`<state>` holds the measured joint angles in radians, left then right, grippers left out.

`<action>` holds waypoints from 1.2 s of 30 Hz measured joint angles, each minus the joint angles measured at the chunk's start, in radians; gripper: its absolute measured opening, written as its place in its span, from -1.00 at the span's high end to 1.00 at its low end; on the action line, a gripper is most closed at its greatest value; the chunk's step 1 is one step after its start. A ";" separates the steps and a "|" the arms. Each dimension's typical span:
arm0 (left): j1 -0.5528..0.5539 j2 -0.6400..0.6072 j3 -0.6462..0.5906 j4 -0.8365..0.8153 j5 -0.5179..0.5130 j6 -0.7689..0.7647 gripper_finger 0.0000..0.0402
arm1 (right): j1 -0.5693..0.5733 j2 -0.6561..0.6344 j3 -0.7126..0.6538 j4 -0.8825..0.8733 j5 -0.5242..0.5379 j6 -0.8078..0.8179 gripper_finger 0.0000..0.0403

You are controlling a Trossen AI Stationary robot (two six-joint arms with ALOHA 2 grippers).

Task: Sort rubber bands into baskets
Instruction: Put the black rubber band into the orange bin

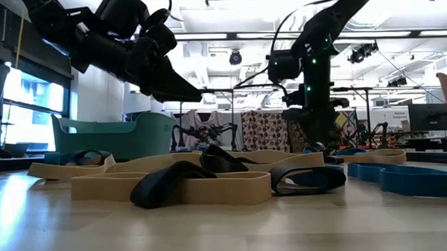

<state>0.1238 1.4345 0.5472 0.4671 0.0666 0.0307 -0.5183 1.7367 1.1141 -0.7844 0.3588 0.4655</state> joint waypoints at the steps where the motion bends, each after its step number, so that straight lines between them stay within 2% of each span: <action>1: 0.000 0.000 0.000 0.000 0.000 0.000 0.42 | -0.007 0.000 0.000 0.012 0.000 0.000 0.19; 9: 0.000 0.000 0.000 -0.008 0.000 -0.003 0.42 | -0.039 0.012 0.000 0.026 -0.019 0.015 0.19; 18: 0.000 0.000 0.000 -0.017 0.001 -0.027 0.42 | -0.040 0.125 0.000 0.079 -0.029 0.023 0.22; 21: 0.000 0.000 0.000 -0.033 0.001 -0.027 0.42 | -0.040 0.131 0.000 0.086 -0.036 -0.002 0.38; 25: 0.000 0.000 0.000 -0.037 0.001 -0.027 0.42 | -0.040 0.128 0.000 0.088 -0.054 -0.042 0.81; 27: -0.001 0.000 0.000 -0.037 0.001 -0.027 0.42 | -0.040 0.128 0.000 0.088 -0.075 -0.073 0.95; 31: -0.001 0.000 0.000 -0.038 0.001 -0.027 0.42 | -0.040 0.114 0.002 0.073 -0.128 -0.113 0.93; 36: -0.001 0.000 0.000 -0.038 0.001 -0.027 0.42 | -0.001 0.030 0.003 0.029 -0.128 -0.117 0.98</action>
<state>0.1230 1.4345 0.5472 0.4290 0.0673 0.0036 -0.5194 1.7668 1.1172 -0.7551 0.2305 0.3489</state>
